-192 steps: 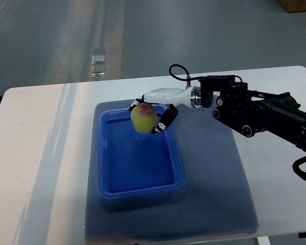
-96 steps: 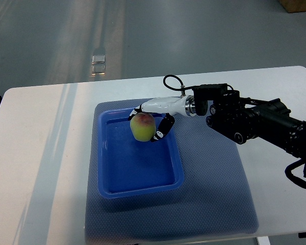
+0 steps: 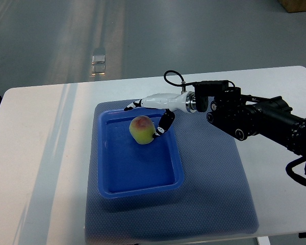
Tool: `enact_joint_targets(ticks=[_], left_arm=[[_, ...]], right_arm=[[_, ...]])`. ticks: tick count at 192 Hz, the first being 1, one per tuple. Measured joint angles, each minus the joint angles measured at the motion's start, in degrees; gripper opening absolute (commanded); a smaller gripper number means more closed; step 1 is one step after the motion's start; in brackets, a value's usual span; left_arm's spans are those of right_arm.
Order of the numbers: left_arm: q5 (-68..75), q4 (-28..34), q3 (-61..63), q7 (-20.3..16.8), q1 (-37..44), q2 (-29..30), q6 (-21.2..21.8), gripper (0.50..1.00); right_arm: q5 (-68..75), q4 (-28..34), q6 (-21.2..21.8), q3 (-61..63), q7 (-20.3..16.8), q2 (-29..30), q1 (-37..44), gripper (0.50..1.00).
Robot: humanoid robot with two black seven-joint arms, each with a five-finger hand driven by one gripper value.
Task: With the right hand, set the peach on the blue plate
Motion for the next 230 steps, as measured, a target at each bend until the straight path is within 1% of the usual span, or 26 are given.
enact_joint_targets(ticks=[25,66,93,107,125,148,173,190,230], left_arm=[[0.00,-0.18,0.03,0.00,-0.04,0.00,-0.04,1.000],[0.00,-0.26,0.03,0.00,-0.03,0.00,-0.09,1.000],[0.00,-0.26,0.01,0.00,-0.03,0.00,-0.10,1.000],[0.00,-0.31,-0.03,0.00,-0.03,0.00,-0.10,1.000],[0.00,-0.49,-0.01,0.01,-0.02,0.00,-0.09,1.000],[-0.01,-0.60,0.04,0.00,-0.03,0.00,-0.09,1.000],[-0.01,-0.61,0.04,0.00,-0.03,0.00,-0.10,1.000],[-0.01,-0.62,0.04,0.00,-0.03,0.00,-0.17,1.000],[-0.02,-0.68,0.04,0.00,-0.03,0.00,-0.47,1.000]], right_arm=[[6.14,0.02,1.01,0.40,-0.01,-3.78,1.41,0.932],[15.71,0.02,4.38,0.81,-0.17,-9.93,2.15,0.930],[26.22,-0.14,4.32,0.89,-1.21,-12.29,1.62,0.930],[32.64,-0.23,3.92,0.93,-3.08,-12.98,1.04,0.930],[43.60,-0.44,2.52,1.47,-6.61,-14.90,-0.01,0.930],[57.38,-0.45,-0.69,4.25,-11.68,-15.71,-1.51,0.930],[68.68,-0.43,-4.14,8.83,-15.65,-15.74,-3.69,0.930],[73.31,-0.40,-5.00,11.77,-17.09,-15.52,-5.29,0.932],[82.54,-0.39,-5.07,18.92,-20.92,-14.87,-9.79,0.932]])
